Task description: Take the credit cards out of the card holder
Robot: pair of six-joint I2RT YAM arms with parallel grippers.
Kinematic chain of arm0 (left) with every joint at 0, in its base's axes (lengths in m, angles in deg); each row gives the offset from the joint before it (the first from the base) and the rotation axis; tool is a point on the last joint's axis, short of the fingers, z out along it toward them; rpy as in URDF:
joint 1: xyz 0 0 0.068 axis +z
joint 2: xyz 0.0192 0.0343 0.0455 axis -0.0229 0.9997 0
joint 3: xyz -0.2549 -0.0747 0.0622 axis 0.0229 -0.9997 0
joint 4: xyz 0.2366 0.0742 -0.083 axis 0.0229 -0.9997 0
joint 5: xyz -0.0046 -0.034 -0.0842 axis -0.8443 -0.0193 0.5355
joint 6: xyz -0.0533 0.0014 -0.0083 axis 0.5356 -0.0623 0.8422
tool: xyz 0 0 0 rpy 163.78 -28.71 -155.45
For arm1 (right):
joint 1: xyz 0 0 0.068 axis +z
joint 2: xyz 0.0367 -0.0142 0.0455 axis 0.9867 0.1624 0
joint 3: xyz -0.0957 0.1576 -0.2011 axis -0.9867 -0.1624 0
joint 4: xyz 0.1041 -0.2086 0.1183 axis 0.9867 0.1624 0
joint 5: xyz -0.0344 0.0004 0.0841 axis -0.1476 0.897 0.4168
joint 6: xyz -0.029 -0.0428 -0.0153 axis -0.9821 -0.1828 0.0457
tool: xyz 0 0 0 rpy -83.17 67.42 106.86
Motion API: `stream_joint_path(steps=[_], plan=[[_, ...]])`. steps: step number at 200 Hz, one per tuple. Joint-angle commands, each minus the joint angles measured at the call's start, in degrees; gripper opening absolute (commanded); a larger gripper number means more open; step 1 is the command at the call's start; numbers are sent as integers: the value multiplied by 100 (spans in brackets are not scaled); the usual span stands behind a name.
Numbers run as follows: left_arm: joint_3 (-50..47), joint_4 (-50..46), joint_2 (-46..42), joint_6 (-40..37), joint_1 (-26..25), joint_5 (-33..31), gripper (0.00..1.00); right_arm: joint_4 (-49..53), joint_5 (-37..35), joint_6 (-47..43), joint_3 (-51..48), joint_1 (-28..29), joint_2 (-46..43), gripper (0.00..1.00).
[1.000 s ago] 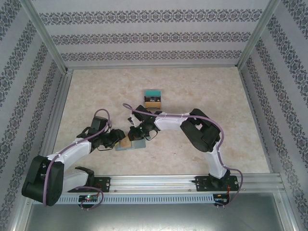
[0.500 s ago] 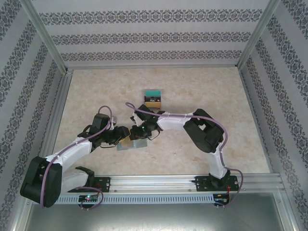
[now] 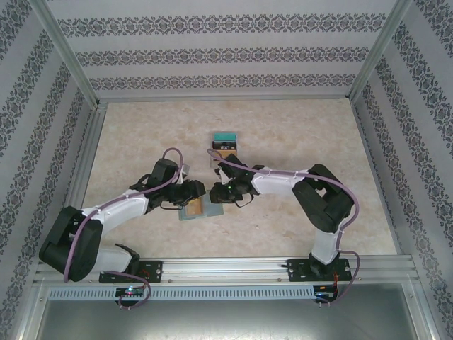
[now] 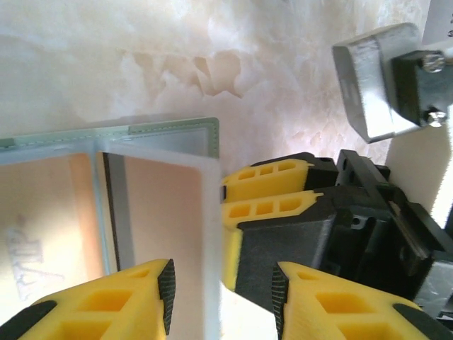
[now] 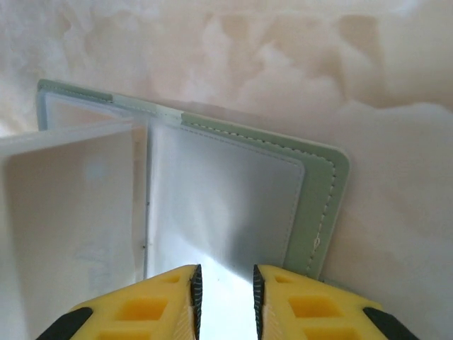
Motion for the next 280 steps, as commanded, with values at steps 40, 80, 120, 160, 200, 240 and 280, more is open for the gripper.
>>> stream_joint_path(steps=[40,80,120,160,200,240,280], plan=[[169,-182,-139,-12,-31,-452,43,-98,-357,125,-257,-158,-496,25],[50,-775,-325,75,171,-1029,27,-23,-339,47,-72,-88,-421,16],[-56,-694,-112,144,214,-907,22,119,-429,-79,144,55,-174,8],[-105,-524,85,197,216,-749,23,150,-190,-128,283,122,180,5],[-163,-245,258,272,211,-554,26,352,-381,-164,337,238,303,5],[-135,-182,310,259,173,-500,26,426,-398,-220,331,246,130,6],[-136,-173,345,250,156,-485,26,563,-445,-312,336,229,-70,7]])
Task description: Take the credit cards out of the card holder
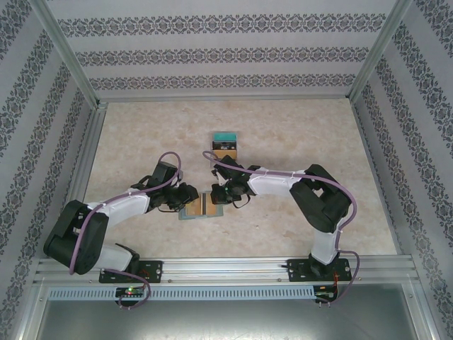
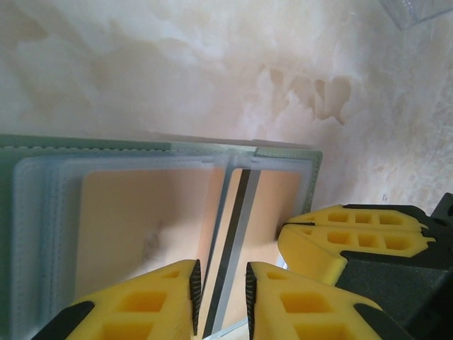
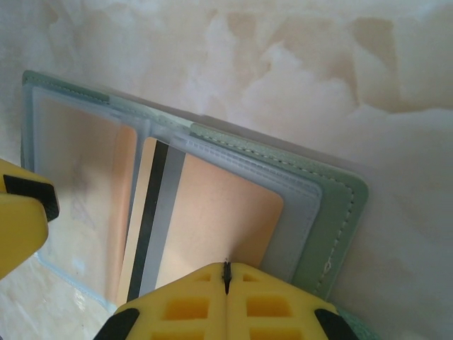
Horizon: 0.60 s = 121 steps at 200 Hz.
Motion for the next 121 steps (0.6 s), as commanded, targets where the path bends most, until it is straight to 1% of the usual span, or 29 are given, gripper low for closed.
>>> stream_joint_path(steps=[1,66,121], plan=[[-24,166,43,31,-14,87,26,279,-115,-155,65,32,-234,7],[-67,289,109,49,-58,131,26,199,-37,-136,-78,41,-122,7],[-103,483,356,102,-95,287,26,6,206,-75,72,139,269,7]])
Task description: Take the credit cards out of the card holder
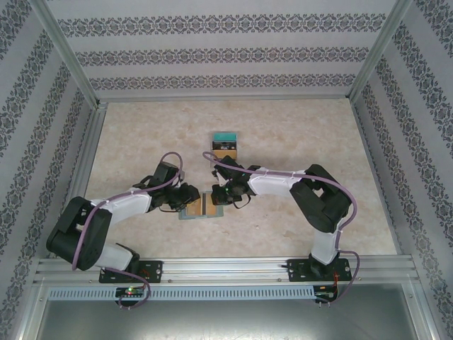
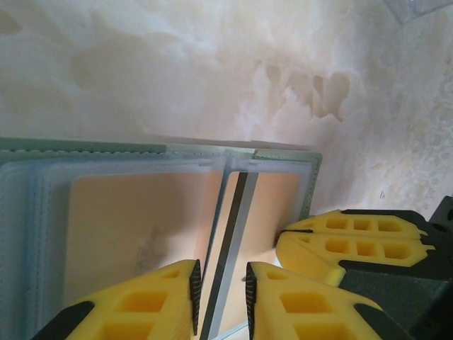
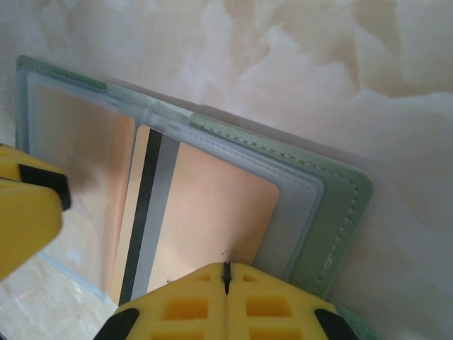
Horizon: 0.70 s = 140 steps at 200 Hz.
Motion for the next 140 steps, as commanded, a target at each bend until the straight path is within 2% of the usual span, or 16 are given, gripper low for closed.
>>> stream_joint_path(steps=[1,67,109,140], plan=[[-92,235,130,80,-56,136,26,-20,121,-37,81,136,239,7],[-74,30,304,27,-66,102,25,14,136,-55,178,188,312,7],[-83,30,248,10,-65,101,10,14,109,-55,168,179,297,7],[-74,-84,183,-21,-55,29,3,46,57,-54,135,162,281,8]])
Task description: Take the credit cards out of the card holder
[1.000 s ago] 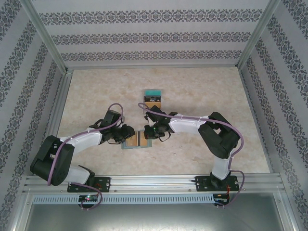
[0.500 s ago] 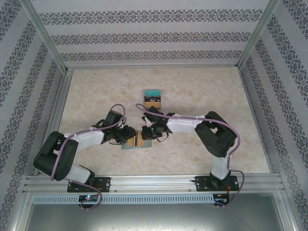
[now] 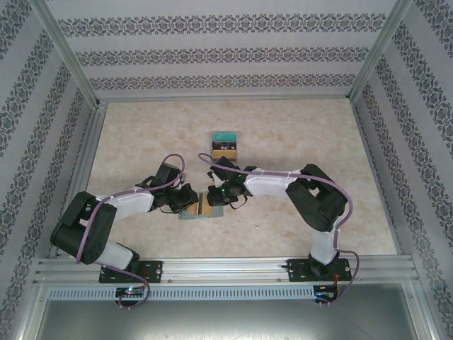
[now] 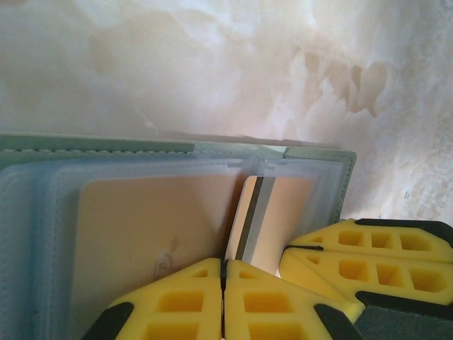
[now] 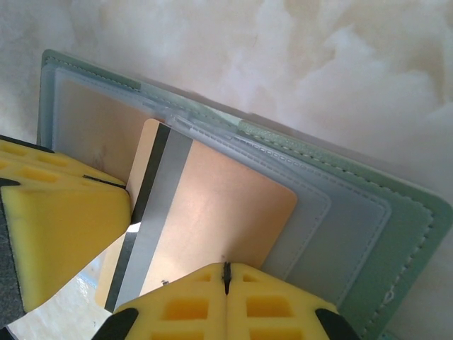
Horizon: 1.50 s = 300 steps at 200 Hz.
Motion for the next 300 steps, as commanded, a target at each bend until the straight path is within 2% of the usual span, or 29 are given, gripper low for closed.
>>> stream_joint_path(steps=[1,20,137,218,264,300], plan=[[-63,-120,-61,-21,-49,7,3,135,-28,-54,-14,26,119,8],[-54,-322,-196,-88,-44,-167,0,146,-92,-31,-87,-25,72,9],[-247,-1257,-1183,-550,264,-767,0,112,-144,-28,-315,-158,-54,9],[-212,-1889,-2092,-625,410,-928,0,163,-179,-105,-332,-217,-266,12],[-196,-1582,-2491,-417,409,-677,0,297,-108,-154,-65,-341,-727,22],[-360,-536,-2593,39,431,-203,0,-121,467,232,-51,-480,-994,27]])
